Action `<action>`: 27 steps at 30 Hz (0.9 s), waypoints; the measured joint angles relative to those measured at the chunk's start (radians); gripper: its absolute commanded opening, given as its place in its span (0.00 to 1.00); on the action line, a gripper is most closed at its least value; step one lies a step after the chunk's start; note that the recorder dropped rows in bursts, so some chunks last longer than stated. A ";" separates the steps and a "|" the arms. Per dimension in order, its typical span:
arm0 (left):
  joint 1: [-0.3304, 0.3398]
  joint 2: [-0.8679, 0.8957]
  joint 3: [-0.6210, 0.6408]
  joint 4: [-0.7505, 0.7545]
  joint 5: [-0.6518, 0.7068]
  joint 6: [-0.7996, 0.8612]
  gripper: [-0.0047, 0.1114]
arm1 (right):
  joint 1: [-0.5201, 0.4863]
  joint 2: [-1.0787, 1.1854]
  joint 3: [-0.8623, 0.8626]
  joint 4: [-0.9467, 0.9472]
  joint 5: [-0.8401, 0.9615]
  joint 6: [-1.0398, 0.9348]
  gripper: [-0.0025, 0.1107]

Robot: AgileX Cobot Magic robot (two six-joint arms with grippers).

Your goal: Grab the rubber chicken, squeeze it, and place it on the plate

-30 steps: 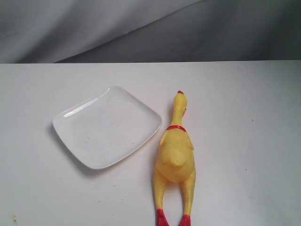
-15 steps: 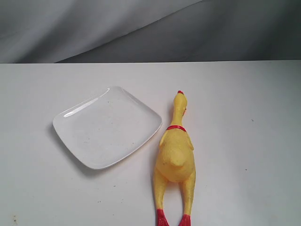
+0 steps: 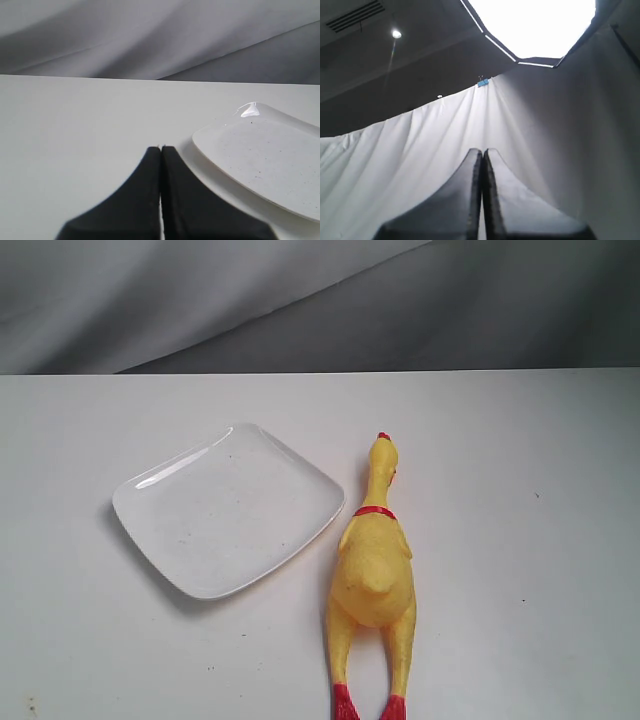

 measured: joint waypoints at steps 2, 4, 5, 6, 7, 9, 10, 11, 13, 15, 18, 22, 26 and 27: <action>0.000 0.000 0.000 0.000 0.000 0.000 0.04 | 0.000 0.025 -0.069 0.000 0.089 0.040 0.02; 0.000 0.000 0.000 0.000 0.000 0.000 0.04 | 0.000 0.091 -0.170 -0.018 0.204 0.058 0.02; 0.000 0.000 0.000 0.000 0.000 0.000 0.04 | 0.000 0.127 -0.227 -0.038 0.253 0.063 0.02; 0.000 0.000 0.000 0.000 0.000 0.000 0.04 | 0.000 0.176 -0.286 -0.073 0.313 0.066 0.02; 0.000 0.000 0.000 0.000 0.000 0.000 0.04 | 0.000 0.229 -0.347 -0.110 0.369 0.068 0.02; 0.000 0.000 0.000 0.000 0.000 0.000 0.04 | 0.000 0.343 -0.461 -0.169 0.471 0.068 0.02; 0.000 0.000 0.000 0.000 0.000 0.000 0.04 | 0.000 0.402 -0.527 -0.188 0.532 0.068 0.02; 0.000 0.000 0.000 0.000 0.000 0.000 0.04 | 0.000 0.450 -0.579 -0.197 0.583 0.061 0.02; 0.000 0.000 0.000 0.000 0.000 0.000 0.04 | 0.000 0.570 -0.707 -0.208 0.712 0.010 0.02; 0.000 0.000 0.000 0.000 0.000 0.000 0.04 | 0.000 0.676 -0.827 -0.183 0.843 -0.081 0.02; 0.000 0.000 0.000 0.000 0.000 0.000 0.04 | 0.000 0.848 -0.977 -0.061 1.042 -0.308 0.02; 0.000 0.000 0.000 0.000 0.000 0.000 0.04 | 0.000 1.067 -1.135 0.200 1.290 -0.586 0.02; 0.000 0.000 0.000 0.000 0.000 0.000 0.04 | 0.009 1.266 -1.226 0.381 1.441 -0.701 0.02; 0.000 0.000 0.000 0.000 0.000 0.000 0.04 | 0.020 1.310 -1.240 0.394 1.455 -0.712 0.02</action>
